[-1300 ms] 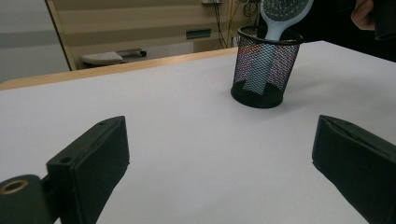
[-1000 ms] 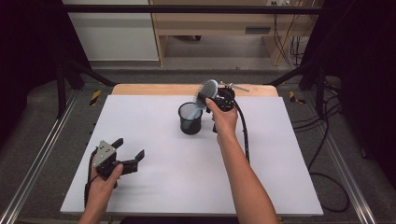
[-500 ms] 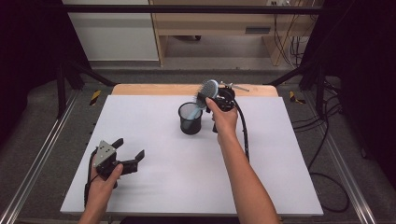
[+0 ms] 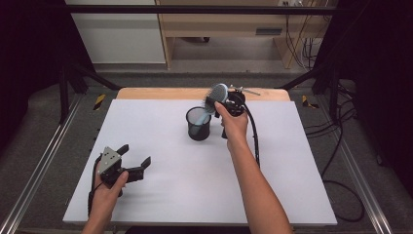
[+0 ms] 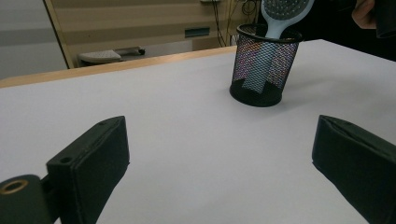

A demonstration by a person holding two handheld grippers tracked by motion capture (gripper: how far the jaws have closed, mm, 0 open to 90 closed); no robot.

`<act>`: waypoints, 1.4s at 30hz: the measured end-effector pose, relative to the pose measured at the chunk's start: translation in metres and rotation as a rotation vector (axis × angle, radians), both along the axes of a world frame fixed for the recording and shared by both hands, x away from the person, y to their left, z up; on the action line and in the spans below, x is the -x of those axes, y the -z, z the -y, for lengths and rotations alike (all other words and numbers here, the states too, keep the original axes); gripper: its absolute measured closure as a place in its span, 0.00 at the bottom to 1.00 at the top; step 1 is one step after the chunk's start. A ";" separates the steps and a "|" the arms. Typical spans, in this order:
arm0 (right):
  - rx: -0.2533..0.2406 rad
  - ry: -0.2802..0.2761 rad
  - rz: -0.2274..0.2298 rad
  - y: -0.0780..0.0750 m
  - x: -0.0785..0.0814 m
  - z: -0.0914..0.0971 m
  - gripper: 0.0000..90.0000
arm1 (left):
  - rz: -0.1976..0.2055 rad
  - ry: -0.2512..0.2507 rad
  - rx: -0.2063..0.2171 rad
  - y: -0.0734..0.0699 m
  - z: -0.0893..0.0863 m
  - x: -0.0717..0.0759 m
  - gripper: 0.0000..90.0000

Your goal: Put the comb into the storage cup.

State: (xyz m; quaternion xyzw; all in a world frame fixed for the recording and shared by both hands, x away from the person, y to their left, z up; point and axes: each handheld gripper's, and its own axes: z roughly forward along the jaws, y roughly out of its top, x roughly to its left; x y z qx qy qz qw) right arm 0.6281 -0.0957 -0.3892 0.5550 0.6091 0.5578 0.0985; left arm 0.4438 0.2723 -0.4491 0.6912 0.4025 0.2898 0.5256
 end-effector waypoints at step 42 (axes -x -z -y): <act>0.120 -0.038 0.024 -0.001 0.004 -0.009 0.18 | 0.000 -0.001 -0.001 0.000 0.000 0.000 0.05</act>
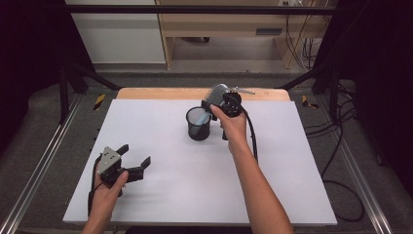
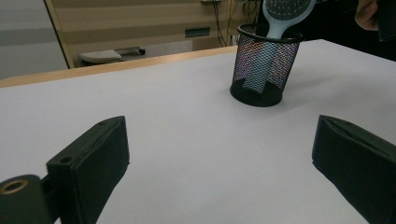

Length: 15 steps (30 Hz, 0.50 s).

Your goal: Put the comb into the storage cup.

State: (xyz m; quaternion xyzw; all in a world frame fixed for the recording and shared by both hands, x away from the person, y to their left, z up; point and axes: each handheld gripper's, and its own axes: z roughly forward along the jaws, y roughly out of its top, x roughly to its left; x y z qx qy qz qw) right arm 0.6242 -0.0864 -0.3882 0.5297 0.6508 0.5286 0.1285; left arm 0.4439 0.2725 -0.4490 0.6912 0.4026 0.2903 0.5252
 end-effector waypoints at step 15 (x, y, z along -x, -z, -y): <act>0.036 -0.004 0.013 -0.002 0.002 0.001 0.12 | 0.000 0.001 -0.002 0.000 0.000 0.000 0.05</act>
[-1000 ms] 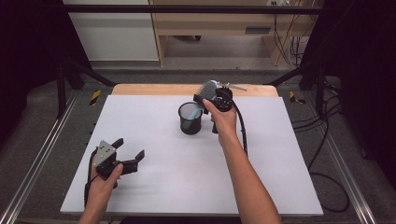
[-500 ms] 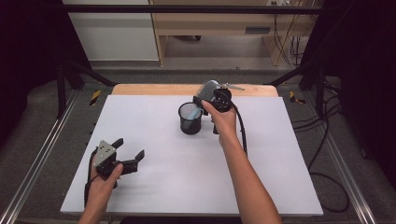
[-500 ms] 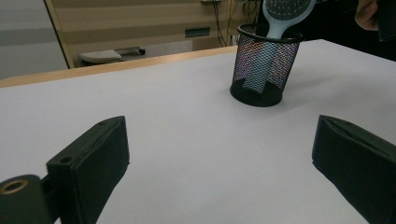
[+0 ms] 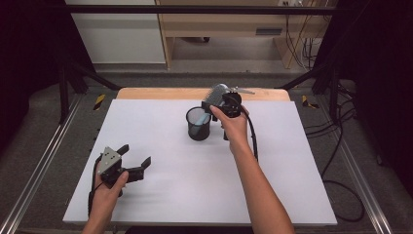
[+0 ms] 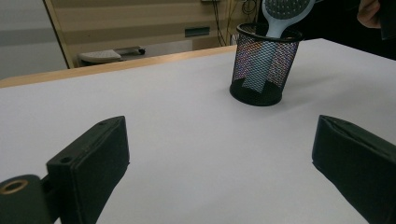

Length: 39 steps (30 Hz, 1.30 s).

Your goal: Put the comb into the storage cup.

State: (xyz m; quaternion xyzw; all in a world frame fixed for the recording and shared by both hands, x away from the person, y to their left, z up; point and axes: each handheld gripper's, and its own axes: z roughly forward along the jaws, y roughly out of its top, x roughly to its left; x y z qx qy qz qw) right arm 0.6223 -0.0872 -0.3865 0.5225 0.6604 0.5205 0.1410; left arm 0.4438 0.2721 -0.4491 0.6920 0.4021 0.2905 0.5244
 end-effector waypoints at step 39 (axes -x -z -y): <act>0.093 -0.026 0.086 -0.019 0.019 0.014 0.05 | 0.003 -0.007 0.003 0.000 -0.001 0.000 0.05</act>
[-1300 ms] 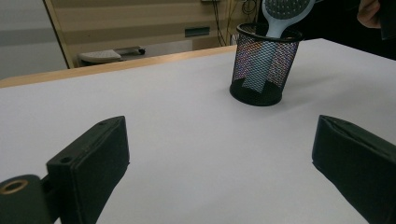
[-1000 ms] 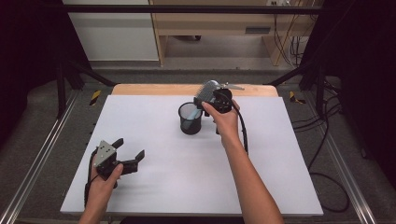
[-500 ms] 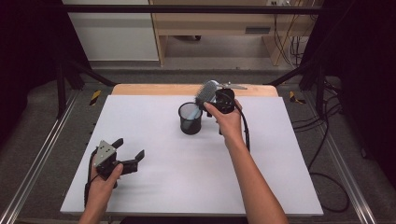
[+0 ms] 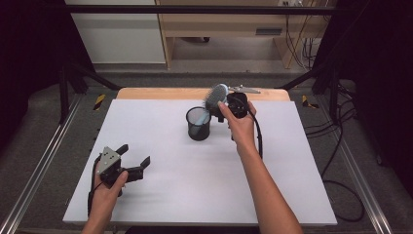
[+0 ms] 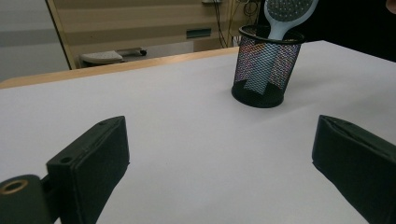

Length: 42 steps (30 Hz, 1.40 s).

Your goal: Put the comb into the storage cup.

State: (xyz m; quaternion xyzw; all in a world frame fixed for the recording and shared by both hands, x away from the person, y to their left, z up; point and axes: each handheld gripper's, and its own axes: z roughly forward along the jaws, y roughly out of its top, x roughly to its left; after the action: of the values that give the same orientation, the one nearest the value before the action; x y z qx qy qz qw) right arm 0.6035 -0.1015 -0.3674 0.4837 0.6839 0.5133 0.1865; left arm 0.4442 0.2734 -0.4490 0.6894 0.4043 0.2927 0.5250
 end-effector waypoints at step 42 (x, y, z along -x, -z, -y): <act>0.131 0.124 0.230 -0.021 0.060 0.050 0.05 | -0.010 -0.062 0.068 -0.001 -0.017 0.002 0.05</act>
State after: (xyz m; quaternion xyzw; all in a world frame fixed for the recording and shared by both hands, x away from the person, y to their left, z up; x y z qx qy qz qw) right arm 0.5431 -0.1520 -0.3461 0.4500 0.6587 0.5072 0.3262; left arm 0.4420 0.2901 -0.4481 0.6596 0.4378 0.2917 0.5368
